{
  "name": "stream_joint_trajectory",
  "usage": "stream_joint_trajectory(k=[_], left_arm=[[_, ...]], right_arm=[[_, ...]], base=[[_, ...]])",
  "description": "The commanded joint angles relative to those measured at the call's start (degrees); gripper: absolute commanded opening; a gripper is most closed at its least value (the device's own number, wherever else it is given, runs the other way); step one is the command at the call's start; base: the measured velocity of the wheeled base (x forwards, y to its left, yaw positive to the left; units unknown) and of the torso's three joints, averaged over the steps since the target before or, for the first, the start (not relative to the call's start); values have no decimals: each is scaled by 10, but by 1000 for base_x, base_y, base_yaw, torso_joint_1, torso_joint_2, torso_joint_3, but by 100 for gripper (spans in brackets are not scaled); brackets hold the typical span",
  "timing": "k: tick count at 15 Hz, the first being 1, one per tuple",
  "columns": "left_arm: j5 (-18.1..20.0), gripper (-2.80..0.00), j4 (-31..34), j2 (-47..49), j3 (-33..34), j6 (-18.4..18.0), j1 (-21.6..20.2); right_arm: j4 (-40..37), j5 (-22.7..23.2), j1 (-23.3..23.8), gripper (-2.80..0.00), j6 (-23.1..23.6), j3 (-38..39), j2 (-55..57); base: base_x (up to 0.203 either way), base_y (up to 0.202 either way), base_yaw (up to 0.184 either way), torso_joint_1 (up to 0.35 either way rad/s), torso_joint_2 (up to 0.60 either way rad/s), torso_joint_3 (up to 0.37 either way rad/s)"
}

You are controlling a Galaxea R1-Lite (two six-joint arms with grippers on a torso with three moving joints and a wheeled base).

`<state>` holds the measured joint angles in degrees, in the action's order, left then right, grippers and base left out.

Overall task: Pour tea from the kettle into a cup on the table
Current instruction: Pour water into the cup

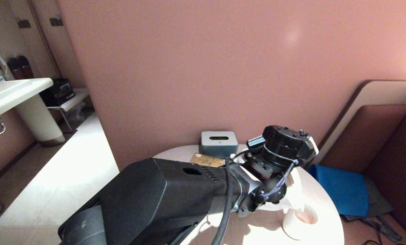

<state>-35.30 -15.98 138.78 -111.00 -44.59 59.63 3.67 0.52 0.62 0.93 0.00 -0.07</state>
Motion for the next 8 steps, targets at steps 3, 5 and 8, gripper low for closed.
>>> stream_joint_trajectory(k=[3, 5, 8], left_arm=[[-2, -280, -1, 0, 0, -2, 1], [-3, -280, -1, 1, 0, -2, 1], [-3, -280, -1, 4, 0, -2, 2]], right_arm=[[1, 0, 0, -280, 0, 0, 1], [0, 0, 0, -280, 0, 0, 1], [1, 0, 0, -280, 0, 0, 1]], base=[[0, 0, 0, 0, 0, 0], [0, 0, 0, 0, 0, 0], [0, 0, 0, 0, 0, 0]])
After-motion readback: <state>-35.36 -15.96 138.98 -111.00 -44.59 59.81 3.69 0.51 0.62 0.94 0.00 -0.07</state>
